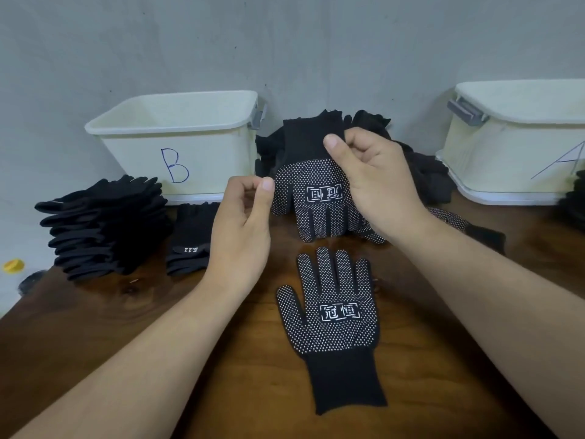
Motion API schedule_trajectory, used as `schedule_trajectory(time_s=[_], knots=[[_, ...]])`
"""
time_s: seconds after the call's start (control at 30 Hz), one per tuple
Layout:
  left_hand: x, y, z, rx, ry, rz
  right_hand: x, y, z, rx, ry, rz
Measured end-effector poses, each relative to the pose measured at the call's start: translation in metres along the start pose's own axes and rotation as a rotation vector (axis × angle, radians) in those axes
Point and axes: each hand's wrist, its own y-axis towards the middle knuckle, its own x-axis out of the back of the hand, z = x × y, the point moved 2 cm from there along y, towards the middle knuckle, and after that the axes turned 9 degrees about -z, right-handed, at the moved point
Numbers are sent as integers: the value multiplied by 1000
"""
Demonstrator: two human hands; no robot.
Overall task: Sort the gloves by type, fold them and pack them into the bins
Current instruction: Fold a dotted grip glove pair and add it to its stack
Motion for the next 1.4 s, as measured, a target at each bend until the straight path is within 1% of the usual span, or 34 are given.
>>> schedule_trajectory(time_s=[0.47, 0.7, 0.9, 0.97, 1.03, 1.1, 1.27, 1.4], knots=[[-2, -6, -6, 22, -28, 40, 3, -18, -4, -56, 47, 6], [-2, -9, -8, 32, -27, 34, 11, -48, -1, -64, 39, 8], [-2, -10, -7, 6, -24, 50, 25, -84, -6, -48, -23, 97], [-2, -11, -9, 1, -31, 61, 35, -97, -6, -61, -4, 160], [-2, -13, -9, -4, -34, 76, 45, -110, -4, -80, 51, 262], [-3, -15, -7, -13, -13, 95, 53, -121, -2, -91, 50, 382], [-3, -20, -7, -35, 21, 134, 60, -130, 3, 88, -243, 716], [1, -31, -8, -42, 51, 203, 56, -131, 4, 212, -412, 864]])
